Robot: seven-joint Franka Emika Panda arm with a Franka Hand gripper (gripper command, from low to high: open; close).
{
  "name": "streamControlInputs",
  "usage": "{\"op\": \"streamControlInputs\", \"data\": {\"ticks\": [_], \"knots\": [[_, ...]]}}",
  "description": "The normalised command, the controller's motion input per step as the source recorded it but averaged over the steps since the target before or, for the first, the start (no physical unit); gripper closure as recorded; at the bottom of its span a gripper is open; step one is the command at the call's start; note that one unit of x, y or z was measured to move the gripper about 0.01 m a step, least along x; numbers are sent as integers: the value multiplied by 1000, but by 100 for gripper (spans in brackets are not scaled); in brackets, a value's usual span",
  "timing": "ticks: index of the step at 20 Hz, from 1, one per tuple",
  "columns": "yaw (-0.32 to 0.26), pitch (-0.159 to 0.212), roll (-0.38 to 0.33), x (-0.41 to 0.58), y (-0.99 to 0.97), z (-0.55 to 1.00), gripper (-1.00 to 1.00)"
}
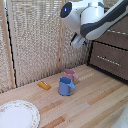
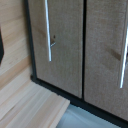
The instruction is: Kindly get your arm to the topmost drawer handle. Get a good grip on it, then softly pull to open it.
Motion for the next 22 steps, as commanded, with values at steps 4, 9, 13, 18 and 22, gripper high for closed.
{"op": "streamControlInputs", "data": {"ticks": [4,9,13,18,22], "knots": [[84,-14,-323,-17,-436,-3,-100],[59,0,-331,-66,-491,0,-100],[59,0,-304,-67,-551,0,-100],[21,0,-277,-173,-670,18,-100],[0,0,-175,-155,-872,69,-100]]}}
